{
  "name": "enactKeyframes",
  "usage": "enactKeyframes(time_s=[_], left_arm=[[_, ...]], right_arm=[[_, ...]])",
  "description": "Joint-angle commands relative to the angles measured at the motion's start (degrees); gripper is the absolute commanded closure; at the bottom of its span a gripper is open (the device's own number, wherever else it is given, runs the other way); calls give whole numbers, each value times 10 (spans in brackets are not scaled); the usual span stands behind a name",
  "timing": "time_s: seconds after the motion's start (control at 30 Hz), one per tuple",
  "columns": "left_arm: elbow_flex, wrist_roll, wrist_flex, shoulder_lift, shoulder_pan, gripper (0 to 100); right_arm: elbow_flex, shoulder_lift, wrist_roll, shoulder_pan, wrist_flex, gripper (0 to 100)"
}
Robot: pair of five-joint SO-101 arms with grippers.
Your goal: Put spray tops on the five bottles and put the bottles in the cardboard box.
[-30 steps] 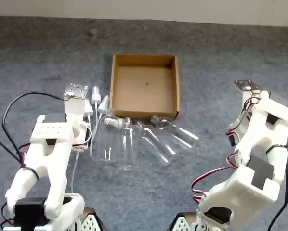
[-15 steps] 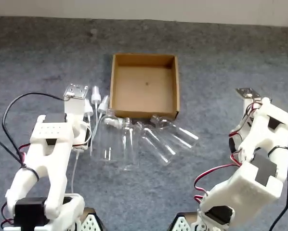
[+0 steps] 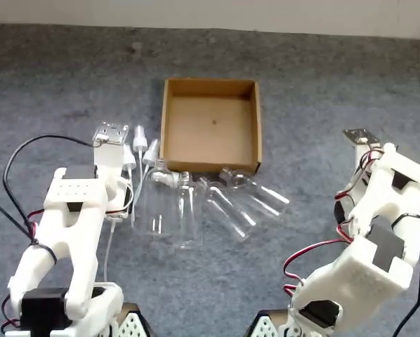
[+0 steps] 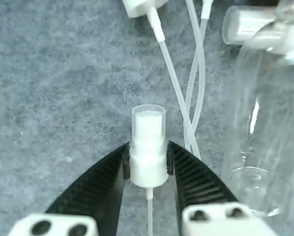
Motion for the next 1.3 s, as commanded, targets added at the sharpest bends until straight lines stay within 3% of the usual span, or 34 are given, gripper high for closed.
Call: enactKeyframes(time_s=[0.0, 0.2, 0.37, 0.5, 0.67, 0.8, 1.07, 1.27], left_arm=[[-2, -3, -7, -21, 0, 996], [-8, 0, -6, -27, -1, 996], [-81, 1, 11, -28, -1, 996], [-196, 2, 69, -28, -1, 996], [-361, 54, 133, -47, -1, 996], [-425, 93, 156, -125, 2, 996], [-376, 139, 154, -323, 3, 996], [-319, 180, 68, -434, 0, 996]], right_arm=[[-5, -14, 6, 1, -4, 991], [-108, -76, -62, -34, 115, 995], [-197, -191, -142, -136, 208, 995], [-225, -326, -213, -244, 209, 995], [-160, -457, -298, -383, 141, 995], [-50, -507, -358, -466, 65, 995], [143, -581, -302, -584, -65, 995], [273, -642, -388, -665, -175, 995]])
